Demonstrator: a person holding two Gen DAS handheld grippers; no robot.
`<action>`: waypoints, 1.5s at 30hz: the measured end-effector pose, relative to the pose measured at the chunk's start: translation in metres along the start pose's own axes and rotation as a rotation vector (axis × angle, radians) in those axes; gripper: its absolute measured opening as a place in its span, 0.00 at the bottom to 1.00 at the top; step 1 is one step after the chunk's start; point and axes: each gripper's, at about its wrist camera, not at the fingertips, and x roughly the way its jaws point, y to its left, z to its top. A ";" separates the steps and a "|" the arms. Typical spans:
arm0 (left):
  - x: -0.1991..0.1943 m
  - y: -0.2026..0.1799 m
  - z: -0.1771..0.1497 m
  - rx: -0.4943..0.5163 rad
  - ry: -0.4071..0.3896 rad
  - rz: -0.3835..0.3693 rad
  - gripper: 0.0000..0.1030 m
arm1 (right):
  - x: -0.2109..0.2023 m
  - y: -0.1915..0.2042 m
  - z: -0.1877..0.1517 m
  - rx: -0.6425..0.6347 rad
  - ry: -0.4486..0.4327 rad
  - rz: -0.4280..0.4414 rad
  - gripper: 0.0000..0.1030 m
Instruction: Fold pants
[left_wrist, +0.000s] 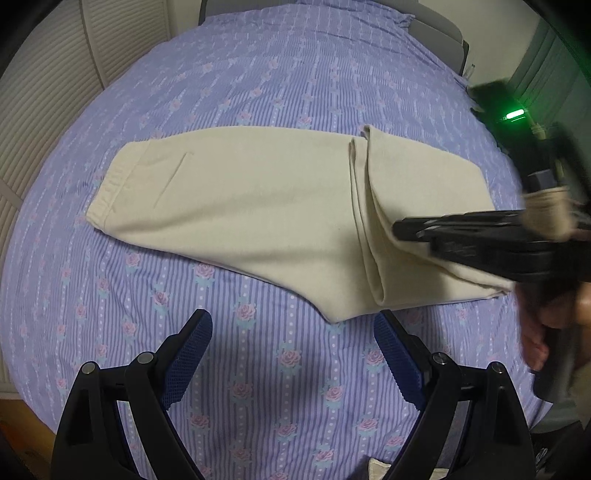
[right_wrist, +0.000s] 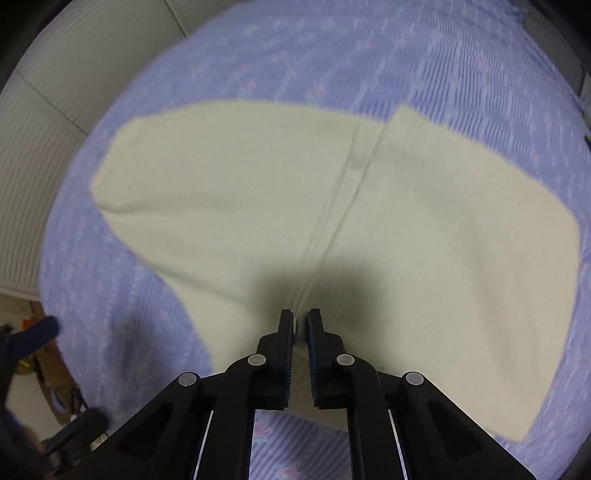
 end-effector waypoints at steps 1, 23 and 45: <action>-0.001 0.002 0.000 -0.004 -0.003 -0.002 0.87 | -0.010 0.002 -0.001 -0.005 -0.017 0.012 0.08; 0.008 0.010 0.004 -0.024 0.007 0.034 0.87 | 0.016 0.003 -0.021 0.068 0.033 -0.044 0.53; 0.000 0.007 0.000 -0.029 -0.010 0.001 0.87 | 0.000 0.001 -0.027 0.106 0.006 -0.054 0.06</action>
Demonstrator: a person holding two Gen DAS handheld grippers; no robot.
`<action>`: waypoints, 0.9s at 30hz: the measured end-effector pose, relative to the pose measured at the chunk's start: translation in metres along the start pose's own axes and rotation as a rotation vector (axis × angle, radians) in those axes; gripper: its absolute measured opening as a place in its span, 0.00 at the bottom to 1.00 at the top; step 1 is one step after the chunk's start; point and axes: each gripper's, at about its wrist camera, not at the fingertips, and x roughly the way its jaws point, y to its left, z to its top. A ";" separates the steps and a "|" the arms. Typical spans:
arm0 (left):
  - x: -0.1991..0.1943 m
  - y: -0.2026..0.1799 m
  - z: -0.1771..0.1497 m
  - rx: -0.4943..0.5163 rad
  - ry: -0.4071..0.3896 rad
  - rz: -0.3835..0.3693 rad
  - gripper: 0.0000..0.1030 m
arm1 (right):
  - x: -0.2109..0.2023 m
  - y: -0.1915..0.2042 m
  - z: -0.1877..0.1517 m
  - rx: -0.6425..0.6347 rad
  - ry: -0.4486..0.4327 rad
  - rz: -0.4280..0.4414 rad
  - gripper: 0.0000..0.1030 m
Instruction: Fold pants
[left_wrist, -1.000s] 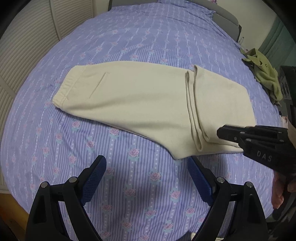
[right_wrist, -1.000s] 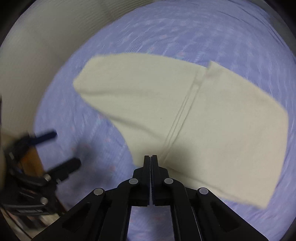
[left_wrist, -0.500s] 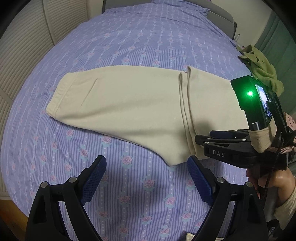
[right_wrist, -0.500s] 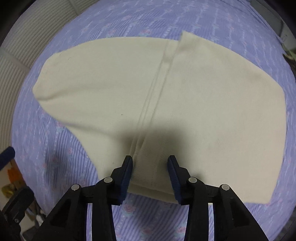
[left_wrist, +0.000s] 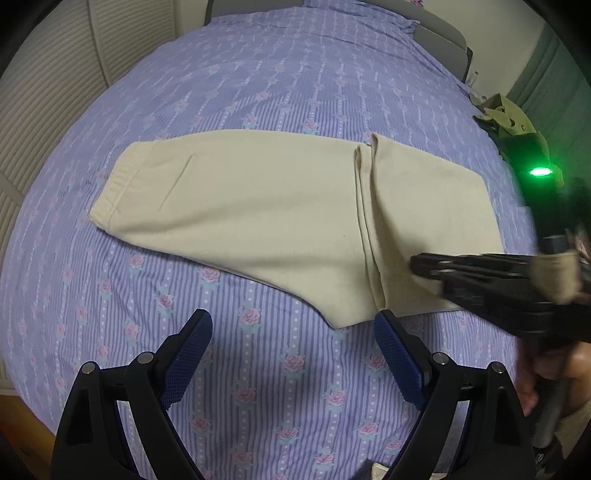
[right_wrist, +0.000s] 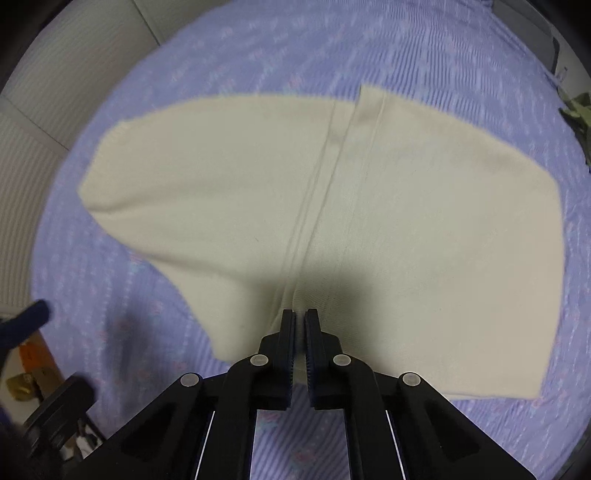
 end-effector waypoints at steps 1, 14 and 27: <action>0.000 0.003 -0.001 -0.009 0.002 0.000 0.87 | -0.007 -0.003 -0.002 0.006 -0.008 0.019 0.06; 0.006 0.025 -0.009 -0.046 0.027 0.049 0.87 | 0.039 0.019 -0.018 -0.037 0.086 0.063 0.06; -0.006 0.072 -0.002 -0.151 -0.037 0.081 0.87 | -0.022 0.056 0.017 -0.066 -0.068 0.085 0.51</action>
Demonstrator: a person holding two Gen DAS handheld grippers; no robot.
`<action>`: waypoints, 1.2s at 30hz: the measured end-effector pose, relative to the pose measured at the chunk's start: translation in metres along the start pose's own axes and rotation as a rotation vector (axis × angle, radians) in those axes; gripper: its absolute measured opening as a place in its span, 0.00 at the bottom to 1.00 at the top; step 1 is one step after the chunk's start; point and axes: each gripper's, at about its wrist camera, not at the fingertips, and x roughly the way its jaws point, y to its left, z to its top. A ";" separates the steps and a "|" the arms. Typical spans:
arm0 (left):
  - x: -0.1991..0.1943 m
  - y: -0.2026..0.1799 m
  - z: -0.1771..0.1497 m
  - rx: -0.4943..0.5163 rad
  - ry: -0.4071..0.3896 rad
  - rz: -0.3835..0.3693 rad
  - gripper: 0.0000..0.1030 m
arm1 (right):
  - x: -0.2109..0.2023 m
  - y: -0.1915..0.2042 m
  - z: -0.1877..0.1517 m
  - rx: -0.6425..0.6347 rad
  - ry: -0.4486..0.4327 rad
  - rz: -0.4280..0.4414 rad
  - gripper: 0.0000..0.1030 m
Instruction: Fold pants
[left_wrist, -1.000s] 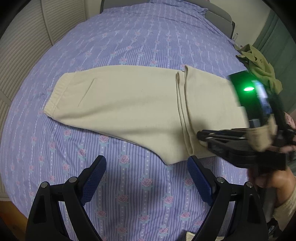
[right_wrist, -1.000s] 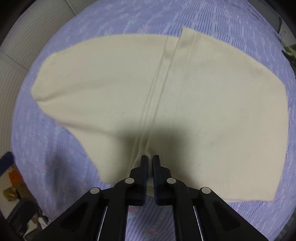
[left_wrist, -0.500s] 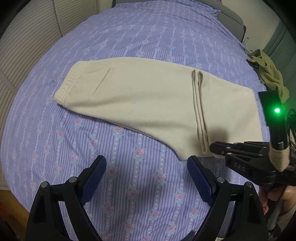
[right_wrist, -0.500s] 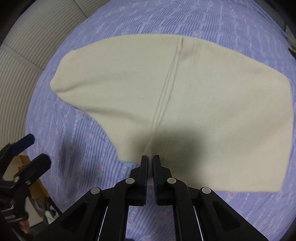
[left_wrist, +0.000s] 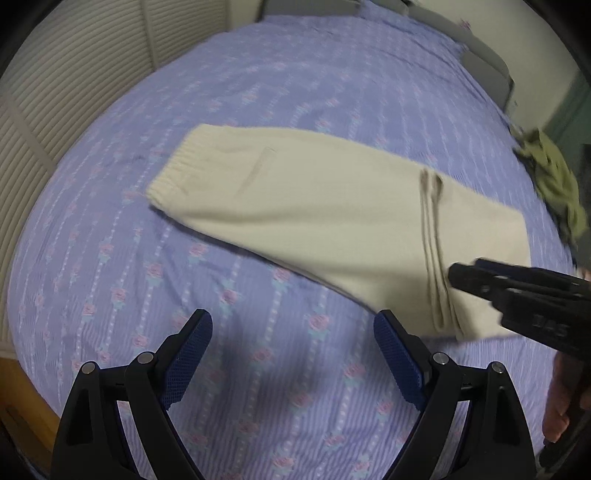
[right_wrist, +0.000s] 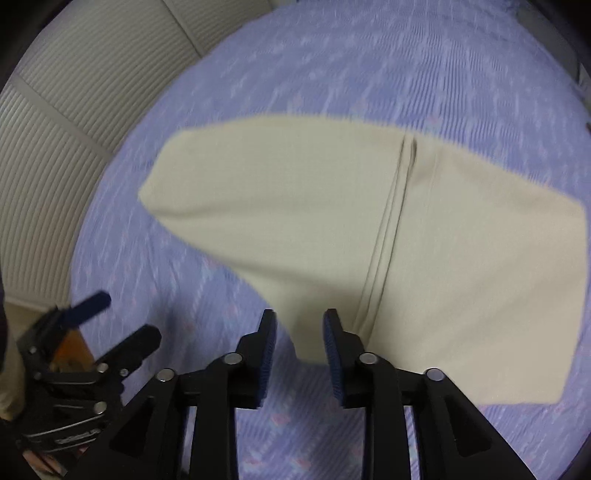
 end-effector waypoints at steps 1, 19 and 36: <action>-0.002 0.009 0.004 -0.021 -0.010 -0.005 0.87 | -0.006 0.007 0.006 -0.015 -0.030 -0.017 0.54; 0.085 0.194 0.053 -0.560 -0.015 -0.427 0.83 | 0.084 0.089 0.089 -0.020 0.065 -0.105 0.69; 0.168 0.211 0.076 -0.763 0.028 -0.628 0.45 | 0.111 0.105 0.125 0.001 0.084 -0.117 0.69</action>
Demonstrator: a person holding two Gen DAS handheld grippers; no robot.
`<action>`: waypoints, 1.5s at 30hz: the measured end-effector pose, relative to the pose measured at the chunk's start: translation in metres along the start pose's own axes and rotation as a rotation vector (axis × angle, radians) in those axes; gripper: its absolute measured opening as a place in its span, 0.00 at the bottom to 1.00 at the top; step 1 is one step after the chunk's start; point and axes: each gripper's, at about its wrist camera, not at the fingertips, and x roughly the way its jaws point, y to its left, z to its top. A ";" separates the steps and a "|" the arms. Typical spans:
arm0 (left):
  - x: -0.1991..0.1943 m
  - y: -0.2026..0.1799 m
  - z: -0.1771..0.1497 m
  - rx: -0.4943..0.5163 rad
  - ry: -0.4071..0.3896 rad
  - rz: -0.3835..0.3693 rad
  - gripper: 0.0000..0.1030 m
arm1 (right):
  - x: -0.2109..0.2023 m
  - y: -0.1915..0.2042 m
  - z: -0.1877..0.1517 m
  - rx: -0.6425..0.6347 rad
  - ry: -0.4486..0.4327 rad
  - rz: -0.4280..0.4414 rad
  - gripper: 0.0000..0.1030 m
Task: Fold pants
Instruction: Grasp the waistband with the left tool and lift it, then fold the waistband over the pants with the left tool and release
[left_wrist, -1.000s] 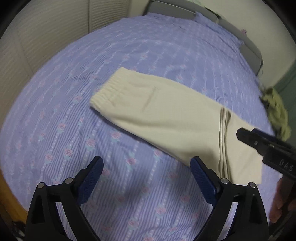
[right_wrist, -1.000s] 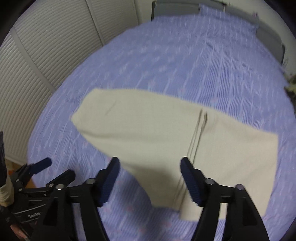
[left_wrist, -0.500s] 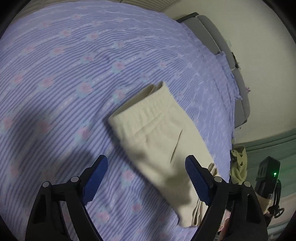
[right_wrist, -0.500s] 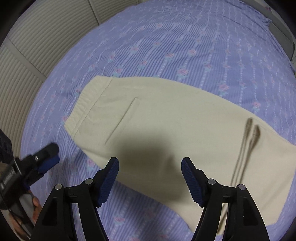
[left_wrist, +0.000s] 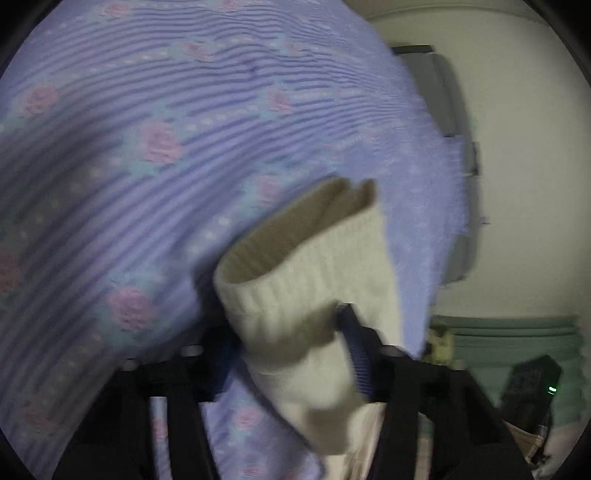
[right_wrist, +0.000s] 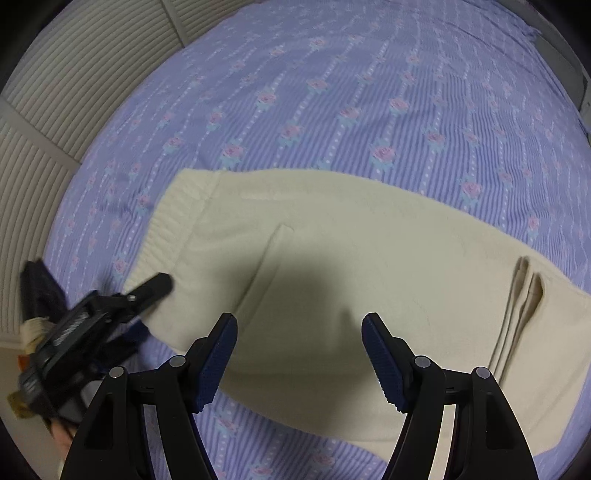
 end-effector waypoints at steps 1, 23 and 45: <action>-0.003 -0.007 -0.001 0.032 -0.016 -0.007 0.45 | 0.000 0.001 0.000 -0.009 -0.005 0.000 0.69; -0.034 -0.202 -0.048 0.621 -0.159 0.259 0.14 | -0.070 -0.079 -0.032 0.140 -0.122 0.027 0.69; 0.108 -0.417 -0.360 1.181 -0.006 0.290 0.12 | -0.217 -0.360 -0.200 0.422 -0.286 -0.016 0.69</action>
